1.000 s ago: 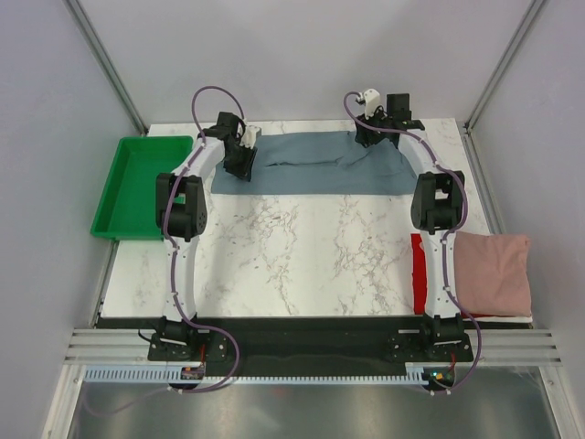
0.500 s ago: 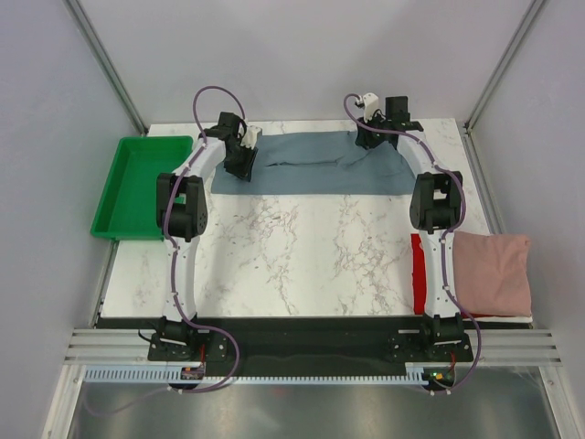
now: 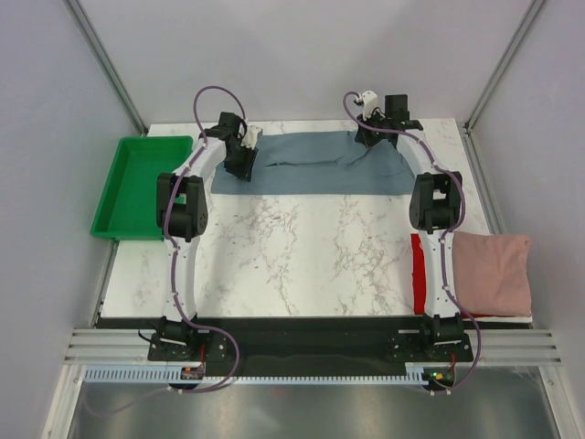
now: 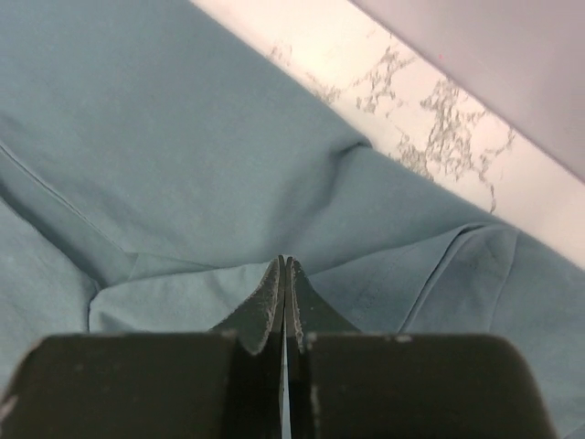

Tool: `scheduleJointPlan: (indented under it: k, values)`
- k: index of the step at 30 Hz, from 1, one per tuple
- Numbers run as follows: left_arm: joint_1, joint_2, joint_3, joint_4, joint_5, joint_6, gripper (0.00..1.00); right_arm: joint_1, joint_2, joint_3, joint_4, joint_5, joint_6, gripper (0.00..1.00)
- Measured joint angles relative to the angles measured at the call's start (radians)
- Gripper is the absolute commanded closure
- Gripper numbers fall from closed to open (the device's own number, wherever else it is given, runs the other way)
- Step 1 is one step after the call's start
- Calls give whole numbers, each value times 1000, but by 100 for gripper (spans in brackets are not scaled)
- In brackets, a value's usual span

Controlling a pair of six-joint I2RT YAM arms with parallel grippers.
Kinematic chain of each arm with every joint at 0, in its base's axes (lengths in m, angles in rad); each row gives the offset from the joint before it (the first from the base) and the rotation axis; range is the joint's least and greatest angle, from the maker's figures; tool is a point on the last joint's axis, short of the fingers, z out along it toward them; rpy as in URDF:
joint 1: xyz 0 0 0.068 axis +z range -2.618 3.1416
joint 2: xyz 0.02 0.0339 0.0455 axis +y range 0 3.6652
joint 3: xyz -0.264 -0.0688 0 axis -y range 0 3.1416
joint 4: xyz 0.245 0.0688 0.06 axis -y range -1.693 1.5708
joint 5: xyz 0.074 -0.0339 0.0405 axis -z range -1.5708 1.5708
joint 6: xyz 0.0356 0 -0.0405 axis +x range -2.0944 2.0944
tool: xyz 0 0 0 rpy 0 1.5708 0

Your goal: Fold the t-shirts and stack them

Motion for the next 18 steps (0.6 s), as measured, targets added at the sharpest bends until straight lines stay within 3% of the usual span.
scheduleJointPlan:
  k: [5, 6, 7, 10, 12, 18]
  values:
    - [-1, 0, 0, 0, -2, 0, 61, 26, 5, 40, 32, -3, -1, 98]
    - [-1, 0, 0, 0, -2, 0, 61, 35, 5, 43, 48, -3, 1, 91]
    - [-1, 0, 0, 0, -5, 0, 61, 45, 5, 43, 72, -1, 9, 69]
    - [-2, 0, -1, 1, -8, 1, 60, 77, 13, 43, 156, 12, 42, 52]
    - [-3, 0, -1, 1, -13, 1, 59, 98, 21, 43, 222, 27, 76, 46]
    - [-8, -3, 7, 1, -43, 41, 50, 115, -4, -17, 387, 97, 155, 43]
